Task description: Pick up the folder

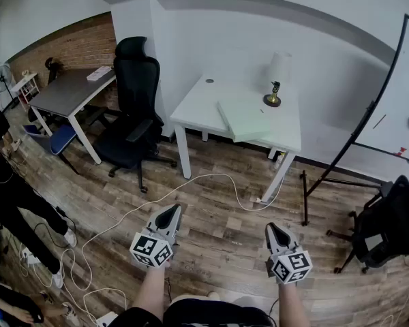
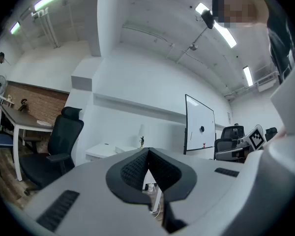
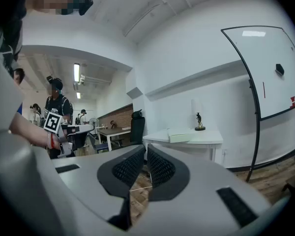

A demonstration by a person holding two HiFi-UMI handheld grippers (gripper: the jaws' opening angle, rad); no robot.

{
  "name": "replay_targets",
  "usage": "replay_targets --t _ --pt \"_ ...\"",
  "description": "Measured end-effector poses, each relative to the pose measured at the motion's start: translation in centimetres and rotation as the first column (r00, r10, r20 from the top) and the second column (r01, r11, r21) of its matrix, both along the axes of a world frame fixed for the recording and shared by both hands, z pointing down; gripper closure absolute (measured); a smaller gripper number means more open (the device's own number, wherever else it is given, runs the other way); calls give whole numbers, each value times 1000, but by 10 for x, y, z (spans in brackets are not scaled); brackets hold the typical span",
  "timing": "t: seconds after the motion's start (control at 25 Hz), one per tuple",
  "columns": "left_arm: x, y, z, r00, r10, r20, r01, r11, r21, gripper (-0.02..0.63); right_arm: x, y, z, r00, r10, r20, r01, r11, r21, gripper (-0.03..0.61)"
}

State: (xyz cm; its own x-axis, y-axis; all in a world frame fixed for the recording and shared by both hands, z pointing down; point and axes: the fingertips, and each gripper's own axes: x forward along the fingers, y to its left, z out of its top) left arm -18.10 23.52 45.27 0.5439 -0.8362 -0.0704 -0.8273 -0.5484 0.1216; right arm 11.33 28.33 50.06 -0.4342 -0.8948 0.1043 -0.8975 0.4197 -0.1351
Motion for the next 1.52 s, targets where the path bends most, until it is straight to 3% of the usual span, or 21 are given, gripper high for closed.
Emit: replay_targets --t 0.68,1.04,1.44,1.52 --pt "17 -4 8 1000 -6 20 7 1000 -21 600 9 -8 14 999 -36 3 36 999 -18 540" --pt "27 -9 16 1000 1 25 0 999 -37 600 22 -15 23 999 -8 36 10 999 -51 538" --pt "32 -54 29 1000 3 30 -2 998 -58 600 37 -59 32 997 7 83 -1 997 -73 533" --pt "34 -68 29 1000 7 30 -5 998 -58 600 39 -74 32 996 12 93 -4 997 -79 494"
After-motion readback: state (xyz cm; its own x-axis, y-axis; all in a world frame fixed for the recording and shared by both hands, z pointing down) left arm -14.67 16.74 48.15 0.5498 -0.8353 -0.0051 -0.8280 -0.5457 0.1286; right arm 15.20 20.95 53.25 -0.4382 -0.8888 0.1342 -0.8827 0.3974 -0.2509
